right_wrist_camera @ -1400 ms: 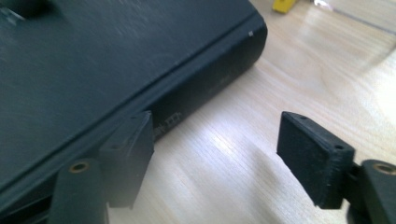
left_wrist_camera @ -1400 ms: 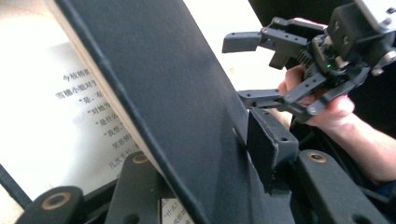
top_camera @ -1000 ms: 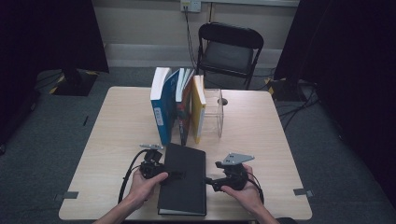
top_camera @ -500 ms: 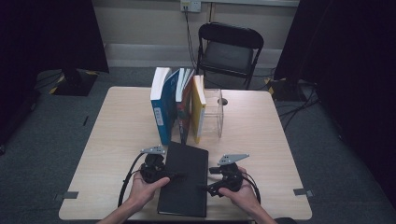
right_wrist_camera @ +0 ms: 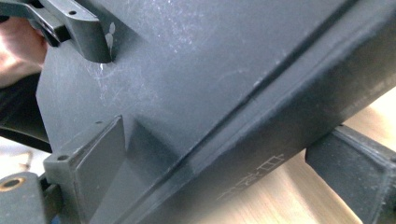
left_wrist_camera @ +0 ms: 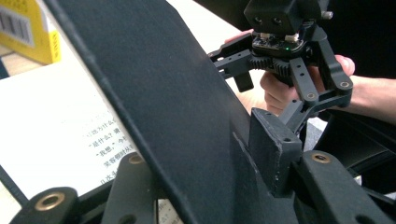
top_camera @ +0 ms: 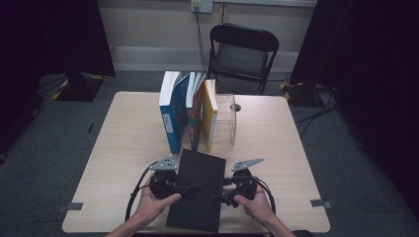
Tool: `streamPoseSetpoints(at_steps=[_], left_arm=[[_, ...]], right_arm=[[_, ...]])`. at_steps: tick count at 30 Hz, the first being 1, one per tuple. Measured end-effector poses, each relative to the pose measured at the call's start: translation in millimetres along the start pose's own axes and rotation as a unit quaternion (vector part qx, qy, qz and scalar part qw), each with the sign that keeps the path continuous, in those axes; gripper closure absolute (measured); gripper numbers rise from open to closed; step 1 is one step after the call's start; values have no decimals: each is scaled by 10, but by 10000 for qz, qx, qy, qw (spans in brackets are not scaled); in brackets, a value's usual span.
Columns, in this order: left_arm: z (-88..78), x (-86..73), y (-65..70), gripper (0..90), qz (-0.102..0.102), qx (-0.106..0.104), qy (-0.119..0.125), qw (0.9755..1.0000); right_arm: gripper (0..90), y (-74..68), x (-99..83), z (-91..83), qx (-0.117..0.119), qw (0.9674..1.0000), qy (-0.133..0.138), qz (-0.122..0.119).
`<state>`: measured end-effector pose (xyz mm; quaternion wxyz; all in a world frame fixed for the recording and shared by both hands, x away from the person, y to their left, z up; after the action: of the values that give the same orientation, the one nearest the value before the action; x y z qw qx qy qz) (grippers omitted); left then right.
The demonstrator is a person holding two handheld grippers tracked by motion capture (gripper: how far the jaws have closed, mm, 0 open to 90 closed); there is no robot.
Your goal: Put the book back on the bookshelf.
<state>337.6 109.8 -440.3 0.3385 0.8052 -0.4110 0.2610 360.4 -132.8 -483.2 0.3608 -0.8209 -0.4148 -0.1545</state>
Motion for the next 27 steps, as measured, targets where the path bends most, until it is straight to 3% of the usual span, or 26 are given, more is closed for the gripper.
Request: streamPoseSetpoints(at_steps=[3,5,8,12,14,17,20,27], left_arm=[[-48,46,53,584,294,42,105,9995],[-69,86,55,616,346,-58,228,9991],[-90,134,88,644,480,-21,328,9983],[-134,144,122,663,652,3,465,9968],[-152,158,139,665,740,116,484,9960],[-141,141,88,661,675,112,536,9962],[-146,125,99,655,792,190,508,9954],[-182,-9,119,640,862,116,503,9949]], right_arm=[[84,-81,10,-83,-245,9995,108,-195],[119,-124,24,-160,-453,9981,269,-323],[172,-182,55,-270,-761,9946,475,-517],[268,-283,78,-406,-1126,9877,736,-793],[319,-322,102,-477,-1298,9837,819,-942],[399,-365,130,-578,-1502,9771,965,-1161],[419,-377,131,-614,-1498,9754,1066,-1218],[443,-417,123,-621,-1284,9764,1048,-1387]])
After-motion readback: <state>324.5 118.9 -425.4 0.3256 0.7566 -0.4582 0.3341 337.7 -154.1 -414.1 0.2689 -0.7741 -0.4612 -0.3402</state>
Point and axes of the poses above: each handheld gripper's, and its own axes: z roughly forward along the jaws, x roughly out of its top, y roughly to its right, the point moved 2 cm from there along z, roughly forward along the jaws, and after that the axes turned 14 degrees about -y, right-handed, at the moved point
